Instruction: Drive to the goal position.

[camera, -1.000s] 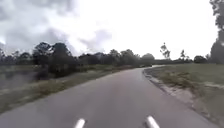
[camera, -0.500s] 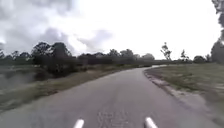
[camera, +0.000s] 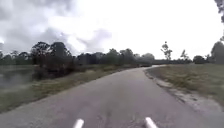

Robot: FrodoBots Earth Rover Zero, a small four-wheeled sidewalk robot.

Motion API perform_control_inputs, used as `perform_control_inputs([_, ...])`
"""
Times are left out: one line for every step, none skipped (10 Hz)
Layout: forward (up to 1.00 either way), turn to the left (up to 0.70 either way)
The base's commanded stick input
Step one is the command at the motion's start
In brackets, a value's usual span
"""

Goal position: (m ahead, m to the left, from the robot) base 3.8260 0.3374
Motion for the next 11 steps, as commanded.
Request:
perform_control_inputs([0.85, 0.00])
perform_control_inputs([0.85, 0.00])
perform_control_inputs([0.85, 0.00])
perform_control_inputs([0.85, 0.00])
perform_control_inputs([0.85, 0.00])
perform_control_inputs([0.85, 0.00])
perform_control_inputs([0.85, 0.00])
perform_control_inputs([0.85, 0.00])
perform_control_inputs([0.85, 0.00])
perform_control_inputs([0.85, 0.00])
perform_control_inputs([0.85, 0.00])
